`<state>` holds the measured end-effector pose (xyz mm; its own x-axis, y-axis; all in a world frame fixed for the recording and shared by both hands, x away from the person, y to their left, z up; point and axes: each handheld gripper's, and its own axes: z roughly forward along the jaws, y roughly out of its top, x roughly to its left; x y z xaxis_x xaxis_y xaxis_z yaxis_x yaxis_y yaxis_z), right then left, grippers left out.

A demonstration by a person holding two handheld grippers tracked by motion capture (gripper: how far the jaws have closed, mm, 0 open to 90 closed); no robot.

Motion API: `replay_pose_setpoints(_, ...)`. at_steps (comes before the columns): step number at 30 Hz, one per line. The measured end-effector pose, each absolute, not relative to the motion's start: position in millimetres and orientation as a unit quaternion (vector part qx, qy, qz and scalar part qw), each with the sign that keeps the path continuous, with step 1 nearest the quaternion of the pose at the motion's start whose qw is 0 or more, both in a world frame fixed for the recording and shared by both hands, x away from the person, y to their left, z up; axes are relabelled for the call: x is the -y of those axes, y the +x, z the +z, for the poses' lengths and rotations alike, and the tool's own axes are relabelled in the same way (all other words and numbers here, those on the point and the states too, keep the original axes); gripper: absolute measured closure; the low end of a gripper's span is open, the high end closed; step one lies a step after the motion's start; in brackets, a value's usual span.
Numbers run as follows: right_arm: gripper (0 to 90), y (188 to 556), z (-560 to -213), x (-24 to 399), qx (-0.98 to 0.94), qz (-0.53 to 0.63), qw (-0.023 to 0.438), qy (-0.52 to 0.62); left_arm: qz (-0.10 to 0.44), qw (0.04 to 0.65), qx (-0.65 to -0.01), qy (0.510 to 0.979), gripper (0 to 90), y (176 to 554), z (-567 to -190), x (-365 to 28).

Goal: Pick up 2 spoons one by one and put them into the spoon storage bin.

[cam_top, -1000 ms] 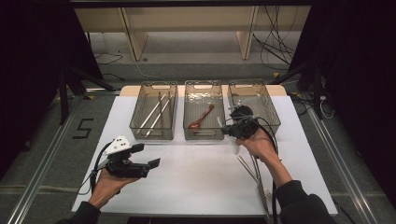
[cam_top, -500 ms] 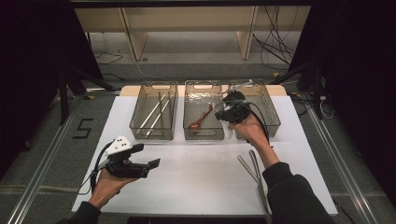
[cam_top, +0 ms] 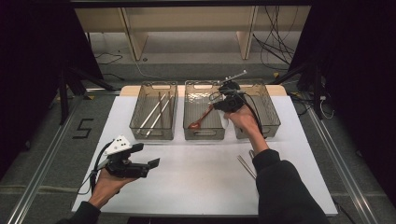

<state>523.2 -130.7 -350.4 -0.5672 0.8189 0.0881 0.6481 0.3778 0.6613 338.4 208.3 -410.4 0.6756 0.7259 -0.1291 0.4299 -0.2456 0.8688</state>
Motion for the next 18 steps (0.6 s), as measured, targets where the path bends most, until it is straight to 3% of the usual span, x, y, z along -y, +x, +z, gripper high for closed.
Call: replay_pose_setpoints(18,86.2,544,-357,120,-0.81,0.326,0.145,0.465,0.152,0.488,-0.373,0.774,12.5,338,-411,-208)
